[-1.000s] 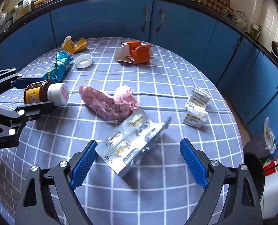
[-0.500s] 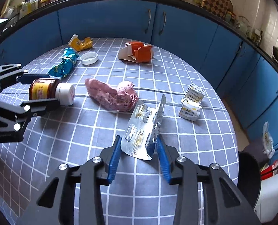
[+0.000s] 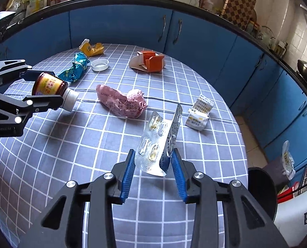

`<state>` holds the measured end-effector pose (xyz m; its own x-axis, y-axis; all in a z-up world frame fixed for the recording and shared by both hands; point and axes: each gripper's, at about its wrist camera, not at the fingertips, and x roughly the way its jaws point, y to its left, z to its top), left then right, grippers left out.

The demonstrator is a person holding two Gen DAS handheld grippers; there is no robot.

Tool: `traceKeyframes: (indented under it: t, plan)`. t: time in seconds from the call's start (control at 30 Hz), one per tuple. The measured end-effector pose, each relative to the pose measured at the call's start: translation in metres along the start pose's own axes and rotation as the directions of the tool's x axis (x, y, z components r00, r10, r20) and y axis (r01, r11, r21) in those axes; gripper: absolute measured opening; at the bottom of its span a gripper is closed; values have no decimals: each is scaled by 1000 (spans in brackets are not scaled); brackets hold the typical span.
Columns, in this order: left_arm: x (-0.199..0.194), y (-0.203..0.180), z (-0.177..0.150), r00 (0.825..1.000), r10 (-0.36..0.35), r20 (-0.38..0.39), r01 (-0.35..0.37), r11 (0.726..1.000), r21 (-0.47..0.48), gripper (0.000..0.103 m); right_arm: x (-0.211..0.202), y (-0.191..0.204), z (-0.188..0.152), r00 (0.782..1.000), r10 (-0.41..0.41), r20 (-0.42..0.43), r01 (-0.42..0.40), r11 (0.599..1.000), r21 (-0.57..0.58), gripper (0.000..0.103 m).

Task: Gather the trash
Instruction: 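Carry both items over the black bin and open the right tool to drop the blister pack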

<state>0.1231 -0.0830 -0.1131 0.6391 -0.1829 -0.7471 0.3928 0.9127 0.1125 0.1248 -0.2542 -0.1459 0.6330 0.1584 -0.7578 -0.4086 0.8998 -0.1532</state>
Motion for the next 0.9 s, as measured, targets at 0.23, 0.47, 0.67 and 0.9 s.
traceKeyframes:
  t: [0.23, 0.47, 0.67, 0.9]
  plan:
    - [-8, -10, 8, 1000, 4, 22, -5, 1000, 22, 61, -10, -6, -4, 1000, -16, 15, 16, 1000, 0, 35]
    - [-10, -26, 19, 999, -6, 35, 4, 999, 52, 61, -22, -17, -10, 999, -40, 27, 40, 999, 7, 35]
    - [-12, -44, 32, 999, -17, 48, 13, 996, 86, 61, -31, -33, -20, 997, -66, 29, 66, 998, 18, 35]
    - [-11, -69, 49, 997, -31, 64, 23, 991, 133, 61, -43, -55, -31, 995, -95, 42, 93, 994, 54, 35]
